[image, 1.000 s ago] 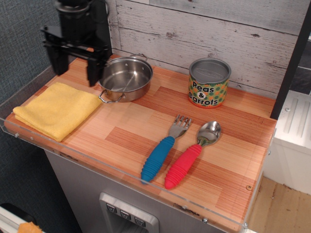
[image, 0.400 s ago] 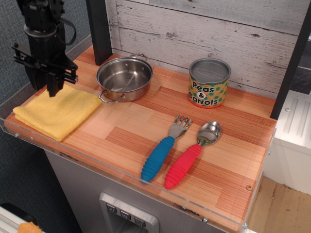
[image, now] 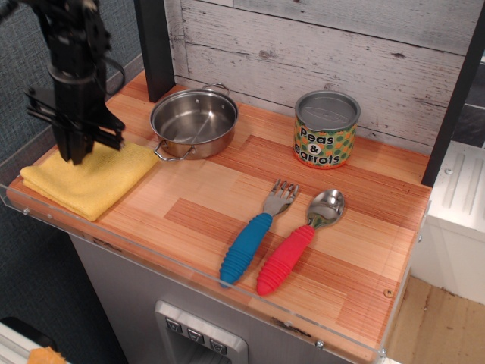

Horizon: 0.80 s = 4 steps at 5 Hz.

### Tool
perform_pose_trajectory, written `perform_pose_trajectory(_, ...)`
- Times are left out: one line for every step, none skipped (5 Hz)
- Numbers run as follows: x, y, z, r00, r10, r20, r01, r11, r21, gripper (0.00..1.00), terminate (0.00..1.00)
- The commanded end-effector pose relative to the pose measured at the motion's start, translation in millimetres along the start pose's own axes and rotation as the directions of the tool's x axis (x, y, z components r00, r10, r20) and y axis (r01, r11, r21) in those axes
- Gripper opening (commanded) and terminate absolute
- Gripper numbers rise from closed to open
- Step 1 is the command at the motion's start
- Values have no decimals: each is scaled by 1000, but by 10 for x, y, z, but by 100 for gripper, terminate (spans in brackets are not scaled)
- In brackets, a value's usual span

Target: Move the yellow cloth to the left of the blue fork

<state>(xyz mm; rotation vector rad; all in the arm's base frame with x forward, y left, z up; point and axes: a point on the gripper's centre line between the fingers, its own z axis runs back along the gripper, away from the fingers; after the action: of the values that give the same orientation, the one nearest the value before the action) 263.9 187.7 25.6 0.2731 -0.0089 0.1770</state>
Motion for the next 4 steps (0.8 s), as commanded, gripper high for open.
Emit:
perform_pose_trajectory(5, -60, 55, 998, -22, 53, 24, 999, -38, 0, 0)
perform_pose_trajectory(-12, -117, 54, 999, -20, 47, 23, 999, -48, 0, 0)
perform_pose_trajectory(-15, -207, 33, 999, -30, 44, 33, 998, -51, 0, 0)
perform_pose_trajectory(-25, -280, 4, 999, -35, 41, 38, 997, -62, 0, 0)
